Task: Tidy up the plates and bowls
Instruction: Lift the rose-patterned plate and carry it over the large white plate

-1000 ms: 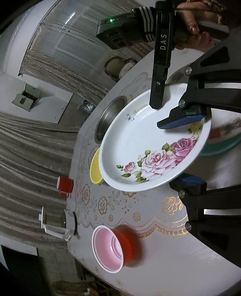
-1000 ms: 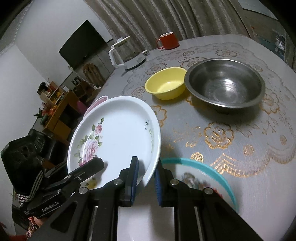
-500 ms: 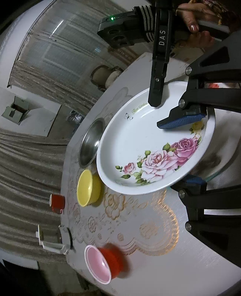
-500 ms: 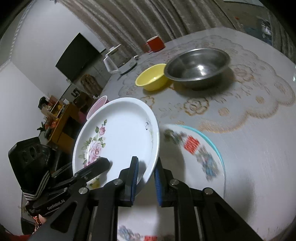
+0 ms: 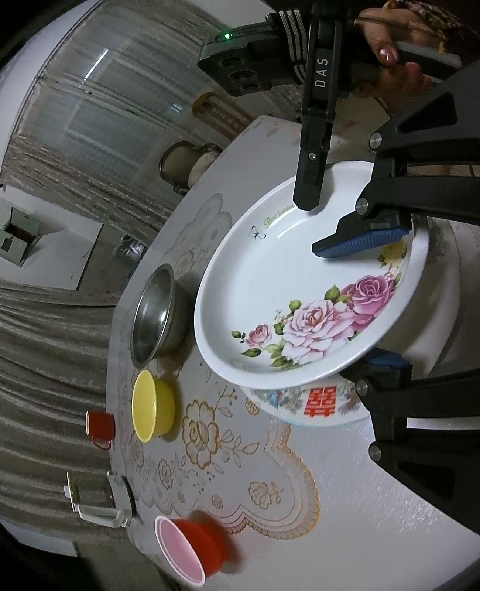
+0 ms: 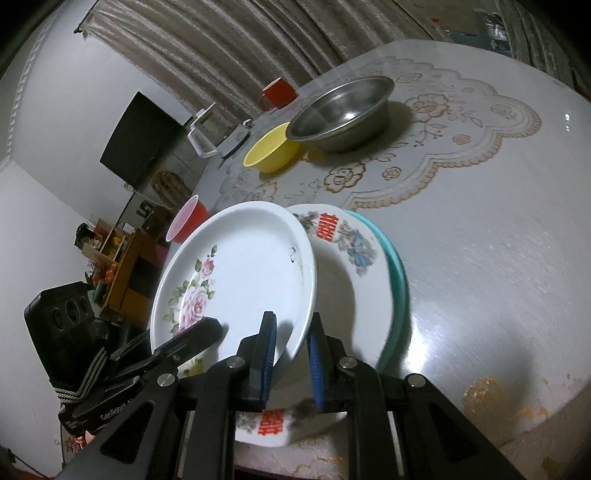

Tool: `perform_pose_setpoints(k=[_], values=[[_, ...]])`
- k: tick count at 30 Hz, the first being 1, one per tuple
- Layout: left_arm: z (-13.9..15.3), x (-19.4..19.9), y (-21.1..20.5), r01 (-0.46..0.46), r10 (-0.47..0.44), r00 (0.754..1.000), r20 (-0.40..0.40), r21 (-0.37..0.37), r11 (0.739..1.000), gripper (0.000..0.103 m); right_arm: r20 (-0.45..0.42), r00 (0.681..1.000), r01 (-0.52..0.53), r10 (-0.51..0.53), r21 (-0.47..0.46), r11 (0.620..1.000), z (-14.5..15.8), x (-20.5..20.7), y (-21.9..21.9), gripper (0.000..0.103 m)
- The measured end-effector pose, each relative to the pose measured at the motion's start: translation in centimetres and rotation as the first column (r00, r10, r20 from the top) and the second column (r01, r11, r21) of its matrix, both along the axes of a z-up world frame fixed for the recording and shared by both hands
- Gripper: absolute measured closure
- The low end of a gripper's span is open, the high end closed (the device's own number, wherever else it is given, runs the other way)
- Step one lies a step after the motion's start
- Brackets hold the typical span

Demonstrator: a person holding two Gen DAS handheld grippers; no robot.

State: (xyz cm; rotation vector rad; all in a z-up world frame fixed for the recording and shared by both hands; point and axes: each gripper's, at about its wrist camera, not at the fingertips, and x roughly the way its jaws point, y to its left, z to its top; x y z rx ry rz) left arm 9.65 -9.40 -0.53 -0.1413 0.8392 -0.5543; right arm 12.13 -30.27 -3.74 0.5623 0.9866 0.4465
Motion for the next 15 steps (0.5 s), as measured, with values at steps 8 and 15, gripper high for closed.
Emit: perform_pose_setpoints(k=[8,15], values=[[-0.4,-0.2,-0.5,0.014,-0.014,1.0,-0.016,0.008,1.0,0.058,-0.011,1.0,0.016,-0.016,0.0,1.0,-0.3,-0.8,-0.7,0.087],[-1.0,-0.2,-1.0,0.023,-0.022,0.999,-0.038,0.016,1.0,0.056,-0.014,1.0,0.021,-0.021,-0.04,0.999,-0.4,-1.6,-0.8,0.088]])
